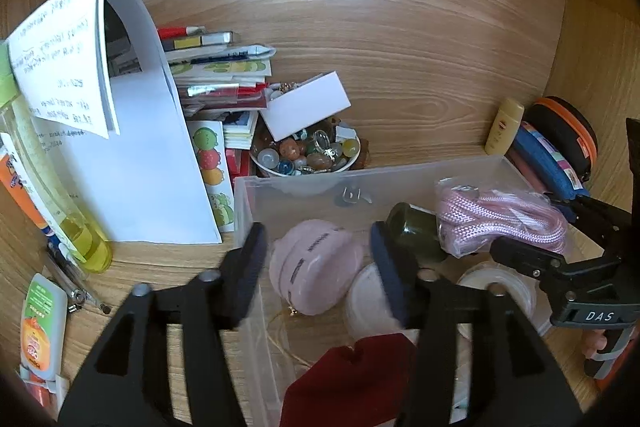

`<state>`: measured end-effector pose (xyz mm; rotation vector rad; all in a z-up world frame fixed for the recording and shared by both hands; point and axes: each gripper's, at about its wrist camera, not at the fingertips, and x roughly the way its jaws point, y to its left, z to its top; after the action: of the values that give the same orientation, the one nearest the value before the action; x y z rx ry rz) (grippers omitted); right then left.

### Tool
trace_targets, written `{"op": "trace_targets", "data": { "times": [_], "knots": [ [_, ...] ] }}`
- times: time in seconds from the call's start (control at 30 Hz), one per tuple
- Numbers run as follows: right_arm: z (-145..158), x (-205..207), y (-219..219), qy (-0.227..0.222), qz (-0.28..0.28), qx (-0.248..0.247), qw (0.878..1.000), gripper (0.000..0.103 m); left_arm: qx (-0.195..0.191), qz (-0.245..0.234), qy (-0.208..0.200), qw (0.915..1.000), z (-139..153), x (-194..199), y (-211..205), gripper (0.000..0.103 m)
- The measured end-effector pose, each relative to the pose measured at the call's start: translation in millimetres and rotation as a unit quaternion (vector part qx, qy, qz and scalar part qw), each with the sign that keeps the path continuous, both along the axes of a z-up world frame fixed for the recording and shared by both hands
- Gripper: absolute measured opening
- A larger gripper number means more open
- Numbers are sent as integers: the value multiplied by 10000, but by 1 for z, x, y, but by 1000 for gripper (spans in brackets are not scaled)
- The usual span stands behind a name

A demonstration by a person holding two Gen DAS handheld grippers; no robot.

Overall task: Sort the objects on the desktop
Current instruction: 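Open the left tool to drop the pink container while the right tool releases the bagged rope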

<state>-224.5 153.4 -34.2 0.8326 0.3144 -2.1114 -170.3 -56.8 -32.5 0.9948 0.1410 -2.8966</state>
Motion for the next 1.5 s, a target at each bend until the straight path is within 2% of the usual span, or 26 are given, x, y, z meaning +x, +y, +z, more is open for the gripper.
{"op": "trace_targets", "data": {
  "times": [0.13, 0.43, 0.57, 0.63, 0.83, 1.0, 1.23, 1.5],
  "knots": [
    [0, 1, 0, 8, 24, -2, 10000, 77, -131, -8, 162, 9998, 4, 5, 6, 71],
    [12, 11, 3, 310, -6, -135, 9994, 91, -47, -70, 408, 9991, 16, 13, 9, 76],
    [17, 13, 3, 417, -115, -70, 9990, 96, -100, 61, 617, 9980, 27, 23, 9, 90],
    [21, 15, 5, 502, -195, -54, 9985, 98, -204, 148, 779, 9966, 35, 31, 11, 94],
    [39, 32, 15, 783, -226, -122, 9966, 101, -430, 171, 1003, 9939, 52, 58, 18, 97],
    [44, 49, 27, 874, -209, -151, 9958, 102, -453, 208, 1061, 9931, 58, 80, 20, 97],
    [41, 71, 48, 878, -224, -108, 9958, 102, -549, 355, 991, 9929, 54, 109, 24, 97],
    [27, 88, 72, 727, -239, -16, 9971, 102, -582, 454, 730, 9946, 39, 136, 26, 97]
  ]
}}
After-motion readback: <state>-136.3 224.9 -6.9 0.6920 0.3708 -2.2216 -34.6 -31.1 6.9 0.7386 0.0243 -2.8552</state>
